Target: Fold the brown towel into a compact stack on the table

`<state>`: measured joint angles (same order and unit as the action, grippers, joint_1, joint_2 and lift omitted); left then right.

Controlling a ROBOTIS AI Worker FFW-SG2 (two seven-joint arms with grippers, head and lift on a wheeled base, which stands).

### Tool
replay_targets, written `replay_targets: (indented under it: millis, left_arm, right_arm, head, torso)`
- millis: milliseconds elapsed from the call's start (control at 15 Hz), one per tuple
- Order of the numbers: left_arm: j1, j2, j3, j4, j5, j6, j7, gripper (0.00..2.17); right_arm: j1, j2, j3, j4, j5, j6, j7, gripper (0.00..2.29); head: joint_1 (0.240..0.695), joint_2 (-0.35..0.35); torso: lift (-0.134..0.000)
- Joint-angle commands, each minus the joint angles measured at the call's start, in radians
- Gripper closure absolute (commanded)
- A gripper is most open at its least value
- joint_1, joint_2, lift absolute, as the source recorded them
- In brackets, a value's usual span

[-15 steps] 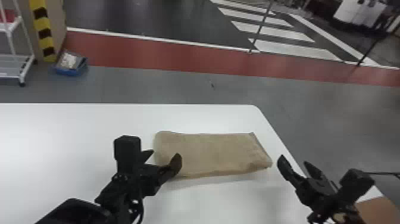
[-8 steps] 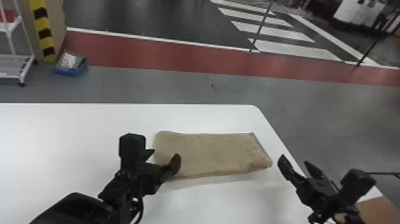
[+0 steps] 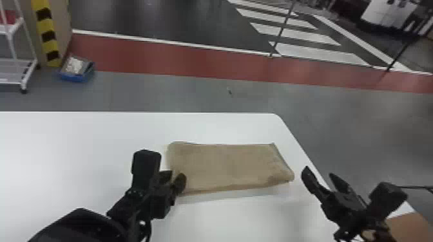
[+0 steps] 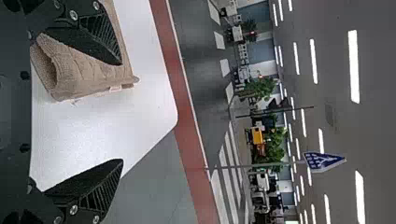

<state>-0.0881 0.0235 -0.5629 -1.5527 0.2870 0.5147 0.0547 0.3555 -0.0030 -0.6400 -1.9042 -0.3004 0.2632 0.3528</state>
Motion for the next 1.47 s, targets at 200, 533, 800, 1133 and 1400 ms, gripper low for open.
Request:
replay_targets:
  millis: [200,533,800,1133,1400]
  left_arm:
    - [0.044,0.009,0.028,-0.115,0.003,0.0,0.004,1.45]
    - [0.113,0.067,0.141,-0.314,-0.002,0.135,0.008,1.45]
    - [0.211,0.138,0.285,-0.491,-0.019,0.27,0.016,1.44]
    - [0.286,0.159,0.342,-0.547,-0.009,0.316,0.008,1.44]
    - [0.286,0.159,0.344,-0.55,-0.029,0.279,0.016,0.91]
  right_arm:
    - [-0.004,0.001,0.005,-0.001,-0.002,0.0,0.0,0.18]
    - [-0.016,0.001,0.017,0.02,0.0,0.0,0.0,0.18]
    - [-0.03,0.001,0.048,0.034,0.006,0.0,-0.005,0.18]
    - [-0.035,0.001,0.095,0.031,0.024,0.003,-0.017,0.18]
    - [-0.039,0.001,0.114,0.019,0.027,0.037,-0.02,0.18]
  head:
    - [0.695,-0.35]
    - [0.695,-0.35]
    - [0.695,-0.35]
    - [0.695,-0.35]
    - [0.695,-0.35]
  torso:
    - [-0.125]
    - [-0.125]
    - [-0.125]
    - [-0.125]
    - [-0.125]
